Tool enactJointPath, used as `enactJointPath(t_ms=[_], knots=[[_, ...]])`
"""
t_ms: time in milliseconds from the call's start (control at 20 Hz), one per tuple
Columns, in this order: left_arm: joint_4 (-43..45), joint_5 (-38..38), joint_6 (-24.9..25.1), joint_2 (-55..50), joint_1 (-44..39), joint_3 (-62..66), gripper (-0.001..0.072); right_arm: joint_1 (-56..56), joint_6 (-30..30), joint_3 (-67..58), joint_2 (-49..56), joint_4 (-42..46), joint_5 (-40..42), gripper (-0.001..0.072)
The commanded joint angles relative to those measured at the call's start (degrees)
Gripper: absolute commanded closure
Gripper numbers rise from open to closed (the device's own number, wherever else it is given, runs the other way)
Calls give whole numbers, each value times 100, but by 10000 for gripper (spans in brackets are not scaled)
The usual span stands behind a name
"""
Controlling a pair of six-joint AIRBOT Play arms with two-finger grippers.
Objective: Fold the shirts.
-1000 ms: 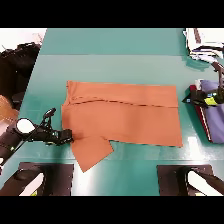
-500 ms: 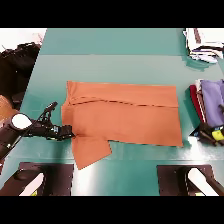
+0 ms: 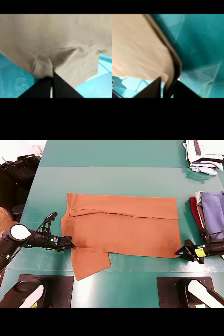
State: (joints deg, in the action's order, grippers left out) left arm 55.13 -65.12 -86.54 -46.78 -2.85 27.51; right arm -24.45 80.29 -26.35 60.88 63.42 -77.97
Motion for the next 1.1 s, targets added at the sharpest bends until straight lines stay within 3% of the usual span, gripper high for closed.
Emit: enactJointPath(t_ms=[0,300,450,600,850,1050], knots=[[90,-120,2,7,2,31,685,439,-2,48,-98,-50,260,679],[365,-938,2,9,-24,269,686,546,0,-680,-1381,579,-697,696],[439,-986,-214,481,-267,273,686,544,0,-1014,-2065,920,-1222,697],[492,-890,-350,887,-269,608,685,551,13,-1318,-2361,960,-1211,697],[925,278,-343,671,-269,1419,685,1290,33,-2356,-1143,970,-765,698],[1084,835,-22,-461,-269,2175,684,1784,79,-3329,271,962,-402,698]])
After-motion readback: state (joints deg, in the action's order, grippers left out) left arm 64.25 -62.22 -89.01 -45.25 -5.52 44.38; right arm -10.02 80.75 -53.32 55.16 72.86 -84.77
